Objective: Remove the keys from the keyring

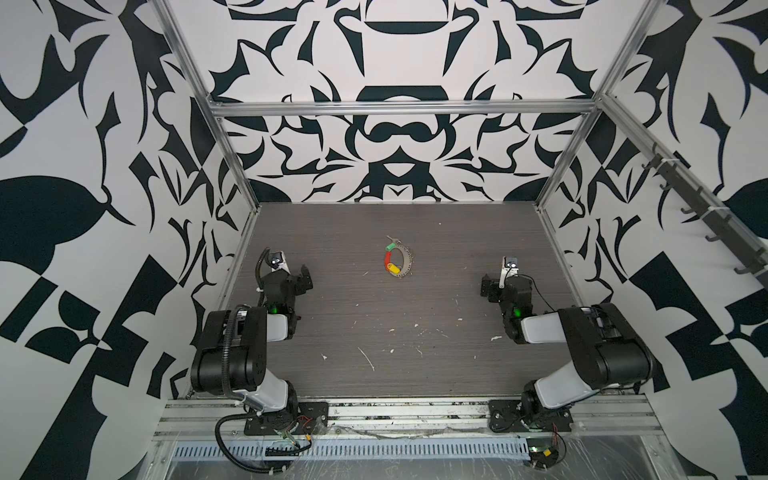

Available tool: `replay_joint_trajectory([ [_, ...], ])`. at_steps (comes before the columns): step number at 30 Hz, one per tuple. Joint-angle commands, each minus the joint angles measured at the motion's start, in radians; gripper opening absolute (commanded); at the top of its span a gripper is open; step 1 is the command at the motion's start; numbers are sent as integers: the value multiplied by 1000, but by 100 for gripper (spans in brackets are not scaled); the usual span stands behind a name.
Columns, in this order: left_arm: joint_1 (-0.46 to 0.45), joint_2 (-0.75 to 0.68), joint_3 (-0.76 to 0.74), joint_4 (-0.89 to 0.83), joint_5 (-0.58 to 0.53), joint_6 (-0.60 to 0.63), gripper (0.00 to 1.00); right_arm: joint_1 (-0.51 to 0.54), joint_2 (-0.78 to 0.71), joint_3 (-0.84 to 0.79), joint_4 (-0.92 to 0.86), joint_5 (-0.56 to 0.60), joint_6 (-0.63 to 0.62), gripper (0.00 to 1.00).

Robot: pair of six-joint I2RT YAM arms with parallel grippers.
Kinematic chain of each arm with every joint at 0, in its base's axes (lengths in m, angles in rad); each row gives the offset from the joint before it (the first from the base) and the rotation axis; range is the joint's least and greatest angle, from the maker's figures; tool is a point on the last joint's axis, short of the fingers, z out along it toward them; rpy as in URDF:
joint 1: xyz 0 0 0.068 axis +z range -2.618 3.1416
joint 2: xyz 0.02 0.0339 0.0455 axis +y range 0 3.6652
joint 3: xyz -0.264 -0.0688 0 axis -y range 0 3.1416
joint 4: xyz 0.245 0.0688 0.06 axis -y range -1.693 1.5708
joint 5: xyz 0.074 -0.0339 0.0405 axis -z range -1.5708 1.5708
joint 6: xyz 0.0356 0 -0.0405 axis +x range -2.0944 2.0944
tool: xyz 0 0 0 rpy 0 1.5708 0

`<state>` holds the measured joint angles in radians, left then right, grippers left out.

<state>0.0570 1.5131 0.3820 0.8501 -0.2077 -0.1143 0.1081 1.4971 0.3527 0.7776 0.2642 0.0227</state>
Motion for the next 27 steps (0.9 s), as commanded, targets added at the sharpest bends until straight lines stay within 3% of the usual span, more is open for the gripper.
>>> replay_joint_trajectory([
  [1,3,-101,35,-122,-63,-32,99,-2,-127,124,-239,-38,7,100],
  [6,0,-218,115,-345,-46,-74,99,5,-252,178,-381,-60,92,100],
  [11,3,-355,129,-335,-8,-244,99,76,-310,231,-451,118,160,100],
  [14,2,-419,90,-239,5,-428,99,80,-283,300,-546,95,367,100],
  [16,1,-475,27,-133,33,-531,99,71,-262,377,-776,125,650,100],
  [18,2,-523,-45,-58,-18,-666,99,33,-224,377,-731,-51,664,100],
  [19,4,-553,-74,-79,-105,-800,99,30,-201,373,-704,-133,676,99],
  [21,23,-630,-93,-276,-218,-1070,99,30,-165,378,-678,-208,696,100],
  [22,42,-662,-93,-333,-208,-1106,99,31,-145,388,-671,-268,693,100],
  [27,70,-675,-36,-359,4,-1022,99,102,-56,465,-703,-372,676,93],
])
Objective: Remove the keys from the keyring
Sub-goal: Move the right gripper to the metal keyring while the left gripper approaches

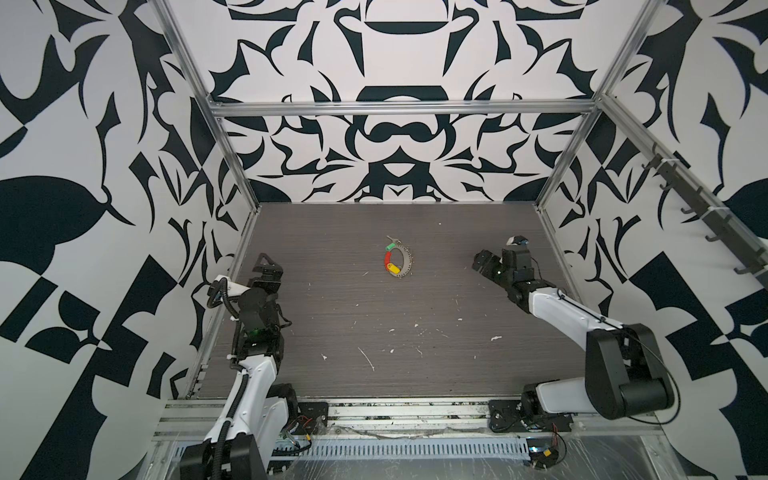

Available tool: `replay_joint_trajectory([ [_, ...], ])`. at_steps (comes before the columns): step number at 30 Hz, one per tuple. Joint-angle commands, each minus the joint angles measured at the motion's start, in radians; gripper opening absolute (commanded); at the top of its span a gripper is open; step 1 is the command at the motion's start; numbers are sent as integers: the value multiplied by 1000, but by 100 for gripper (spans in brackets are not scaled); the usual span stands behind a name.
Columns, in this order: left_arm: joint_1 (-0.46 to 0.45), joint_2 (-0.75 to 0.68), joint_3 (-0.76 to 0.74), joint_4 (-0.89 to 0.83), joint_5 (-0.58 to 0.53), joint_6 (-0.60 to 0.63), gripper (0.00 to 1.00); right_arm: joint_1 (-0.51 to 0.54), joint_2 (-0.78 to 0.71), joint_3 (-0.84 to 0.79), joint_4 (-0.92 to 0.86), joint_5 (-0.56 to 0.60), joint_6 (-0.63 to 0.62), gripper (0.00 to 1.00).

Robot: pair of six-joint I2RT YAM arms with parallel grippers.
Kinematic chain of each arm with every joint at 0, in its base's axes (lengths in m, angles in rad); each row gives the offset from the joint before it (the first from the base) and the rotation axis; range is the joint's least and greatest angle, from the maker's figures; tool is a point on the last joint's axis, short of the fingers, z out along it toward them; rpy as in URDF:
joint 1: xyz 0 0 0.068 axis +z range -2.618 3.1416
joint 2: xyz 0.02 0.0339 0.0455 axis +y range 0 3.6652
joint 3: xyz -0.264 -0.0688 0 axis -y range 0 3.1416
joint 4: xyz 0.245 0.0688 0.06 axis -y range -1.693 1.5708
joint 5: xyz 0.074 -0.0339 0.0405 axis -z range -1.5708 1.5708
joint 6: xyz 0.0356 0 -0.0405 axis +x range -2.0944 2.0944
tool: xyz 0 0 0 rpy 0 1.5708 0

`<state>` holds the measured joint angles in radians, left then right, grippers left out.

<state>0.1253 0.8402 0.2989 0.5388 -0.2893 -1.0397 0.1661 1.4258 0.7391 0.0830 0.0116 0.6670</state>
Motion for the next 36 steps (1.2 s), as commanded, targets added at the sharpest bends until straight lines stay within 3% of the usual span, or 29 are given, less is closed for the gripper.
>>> replay_joint_trajectory([
  [1,2,7,63,-55,124,-94,99,67,34,92,-9,-116,31,91],
  [8,0,72,155,-177,359,-81,100,224,188,190,50,-146,-2,78],
  [12,-19,130,208,-261,526,-42,86,293,310,365,-65,-114,-89,68],
  [15,-60,163,212,-274,587,-30,76,306,393,452,-86,-131,-79,64],
  [22,-182,188,208,-312,603,33,71,320,555,572,-28,-207,-34,53],
  [29,-287,248,267,-397,552,128,64,322,630,713,-159,-142,-122,51],
  [36,-351,426,394,-416,550,155,58,320,652,696,-128,-163,-41,51],
])
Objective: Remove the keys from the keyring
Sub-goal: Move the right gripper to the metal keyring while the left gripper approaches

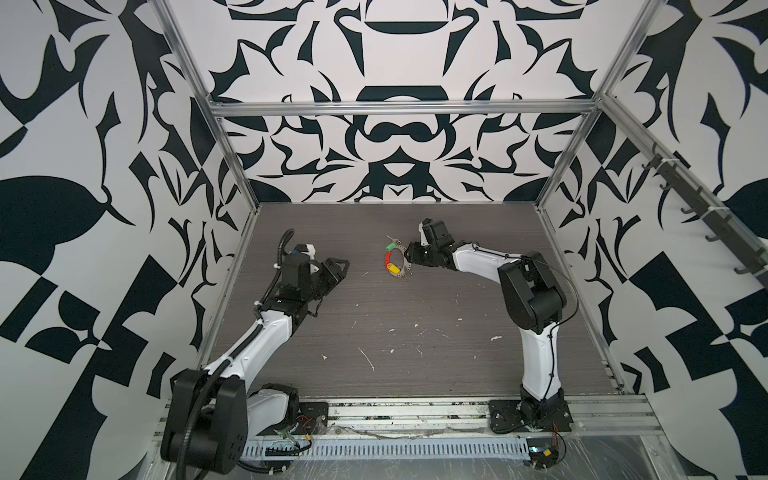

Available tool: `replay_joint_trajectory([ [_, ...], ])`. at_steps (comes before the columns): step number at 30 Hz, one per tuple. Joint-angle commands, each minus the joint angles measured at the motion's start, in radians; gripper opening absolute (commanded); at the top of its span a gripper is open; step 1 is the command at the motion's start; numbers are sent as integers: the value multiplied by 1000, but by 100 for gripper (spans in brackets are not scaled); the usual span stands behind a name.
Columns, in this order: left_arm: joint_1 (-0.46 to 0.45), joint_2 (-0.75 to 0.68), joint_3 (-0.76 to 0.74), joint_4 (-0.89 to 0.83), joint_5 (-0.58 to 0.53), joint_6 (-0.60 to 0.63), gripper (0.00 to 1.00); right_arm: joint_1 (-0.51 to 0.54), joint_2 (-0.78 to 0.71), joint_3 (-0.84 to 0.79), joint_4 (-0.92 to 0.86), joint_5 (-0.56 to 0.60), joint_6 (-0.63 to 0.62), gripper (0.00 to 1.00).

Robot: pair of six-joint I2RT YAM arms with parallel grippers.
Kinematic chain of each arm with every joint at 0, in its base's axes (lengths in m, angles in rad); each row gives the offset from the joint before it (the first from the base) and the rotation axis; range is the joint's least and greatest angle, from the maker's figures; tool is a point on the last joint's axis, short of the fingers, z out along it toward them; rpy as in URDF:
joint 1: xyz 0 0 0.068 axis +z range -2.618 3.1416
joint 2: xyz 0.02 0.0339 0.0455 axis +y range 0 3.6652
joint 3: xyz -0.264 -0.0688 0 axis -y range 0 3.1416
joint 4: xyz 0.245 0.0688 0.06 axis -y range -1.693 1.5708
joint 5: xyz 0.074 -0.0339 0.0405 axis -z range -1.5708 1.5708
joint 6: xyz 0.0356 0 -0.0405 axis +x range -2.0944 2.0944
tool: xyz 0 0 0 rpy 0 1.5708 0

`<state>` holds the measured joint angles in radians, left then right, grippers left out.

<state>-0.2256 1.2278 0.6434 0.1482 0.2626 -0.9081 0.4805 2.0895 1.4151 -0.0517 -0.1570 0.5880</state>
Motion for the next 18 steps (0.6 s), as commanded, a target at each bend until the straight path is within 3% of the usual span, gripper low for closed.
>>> replay_joint_trajectory([
  [1,0,89,66,-26,13,23,57,6,-6,14,21,3,54,51],
  [11,-3,135,81,-25,56,13,56,5,13,-50,112,-35,188,45],
  [18,-3,119,79,-35,76,13,56,6,-64,-195,197,-56,234,44],
])
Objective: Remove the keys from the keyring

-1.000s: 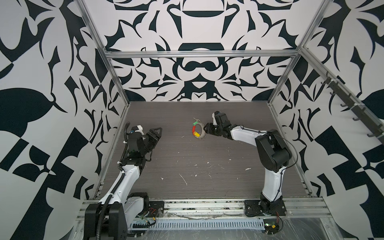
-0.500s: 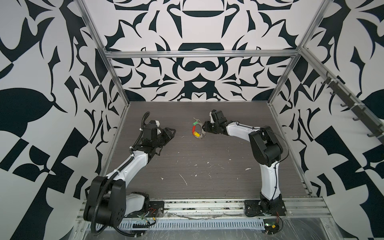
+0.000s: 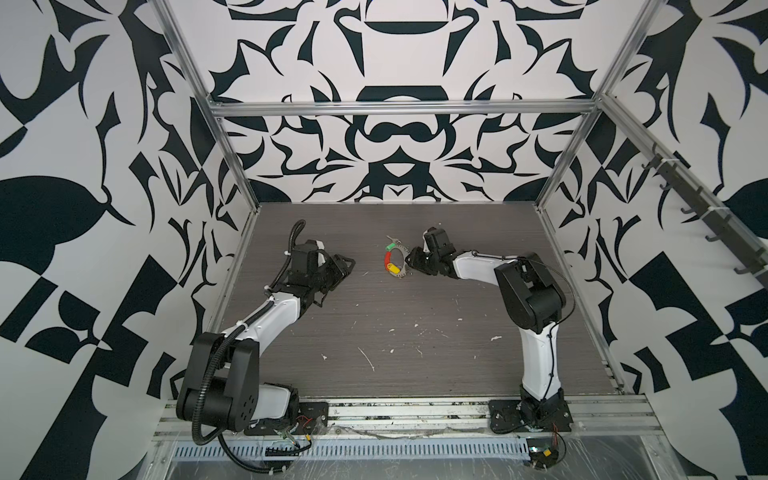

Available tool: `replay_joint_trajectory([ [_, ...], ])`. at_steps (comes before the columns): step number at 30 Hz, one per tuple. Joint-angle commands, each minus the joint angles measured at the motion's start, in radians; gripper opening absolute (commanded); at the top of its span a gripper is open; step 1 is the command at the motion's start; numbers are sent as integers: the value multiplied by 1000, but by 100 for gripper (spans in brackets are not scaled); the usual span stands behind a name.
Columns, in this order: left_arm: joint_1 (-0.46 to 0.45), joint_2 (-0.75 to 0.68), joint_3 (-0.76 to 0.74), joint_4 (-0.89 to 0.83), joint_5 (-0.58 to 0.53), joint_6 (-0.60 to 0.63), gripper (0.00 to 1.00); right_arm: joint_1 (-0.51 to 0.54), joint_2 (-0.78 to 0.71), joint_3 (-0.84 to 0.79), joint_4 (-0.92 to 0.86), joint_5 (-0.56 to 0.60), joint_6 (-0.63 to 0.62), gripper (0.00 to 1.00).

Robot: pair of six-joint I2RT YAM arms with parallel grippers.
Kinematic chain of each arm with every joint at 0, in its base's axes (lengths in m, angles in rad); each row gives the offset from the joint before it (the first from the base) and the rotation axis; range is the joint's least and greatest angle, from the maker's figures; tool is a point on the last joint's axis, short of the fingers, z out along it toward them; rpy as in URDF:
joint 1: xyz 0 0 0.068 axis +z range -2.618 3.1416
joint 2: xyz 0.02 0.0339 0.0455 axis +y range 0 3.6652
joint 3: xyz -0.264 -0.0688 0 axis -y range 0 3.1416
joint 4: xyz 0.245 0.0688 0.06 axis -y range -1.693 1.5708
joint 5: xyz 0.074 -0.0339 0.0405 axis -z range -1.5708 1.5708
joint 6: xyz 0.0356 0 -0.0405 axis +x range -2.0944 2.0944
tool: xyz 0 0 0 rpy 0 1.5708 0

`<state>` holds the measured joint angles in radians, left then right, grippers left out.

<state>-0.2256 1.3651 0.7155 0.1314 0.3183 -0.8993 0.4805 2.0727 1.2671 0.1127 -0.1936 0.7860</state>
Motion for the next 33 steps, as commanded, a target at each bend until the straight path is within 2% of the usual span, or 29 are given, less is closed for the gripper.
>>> replay_joint_trajectory([
  [1,-3,-22,8,-18,23,1,56,5,-61,-72,54,-34,46,45],
  [7,-3,-38,-3,-15,34,-5,56,16,-114,-168,160,-83,50,47],
  [12,-3,-35,-10,-9,38,-13,56,27,-93,-176,182,-102,47,42],
  [18,-3,-28,-13,5,46,-29,56,37,-96,-199,182,-95,35,30],
  [26,-3,-22,-15,27,64,-47,56,54,-130,-272,203,-86,21,1],
  [33,-10,-33,-15,25,68,-47,56,116,-209,-387,216,-33,22,0],
])
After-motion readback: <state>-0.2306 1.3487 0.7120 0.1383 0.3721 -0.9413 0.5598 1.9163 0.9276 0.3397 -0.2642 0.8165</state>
